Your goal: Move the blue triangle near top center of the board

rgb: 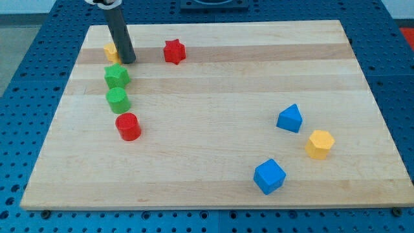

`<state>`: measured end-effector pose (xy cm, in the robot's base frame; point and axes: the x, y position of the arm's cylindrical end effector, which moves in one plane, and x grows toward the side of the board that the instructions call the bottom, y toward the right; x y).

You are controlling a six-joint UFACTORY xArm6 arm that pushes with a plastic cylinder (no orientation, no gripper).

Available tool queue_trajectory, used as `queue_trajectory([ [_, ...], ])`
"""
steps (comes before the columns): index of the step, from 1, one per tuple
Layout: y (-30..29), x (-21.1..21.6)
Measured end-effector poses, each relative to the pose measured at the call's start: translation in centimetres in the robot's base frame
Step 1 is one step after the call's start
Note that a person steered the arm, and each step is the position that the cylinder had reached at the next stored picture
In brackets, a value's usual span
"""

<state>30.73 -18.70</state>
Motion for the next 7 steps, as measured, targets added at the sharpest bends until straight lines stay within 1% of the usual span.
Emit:
queue_trajectory([
  [2, -2.2, -3.6],
  [3, 4.7, -3.1],
  [4, 8.7, -3.2],
  [5, 8.6, -3.1],
  [6, 7.9, 2.9],
  [7, 10.2, 10.4],
])
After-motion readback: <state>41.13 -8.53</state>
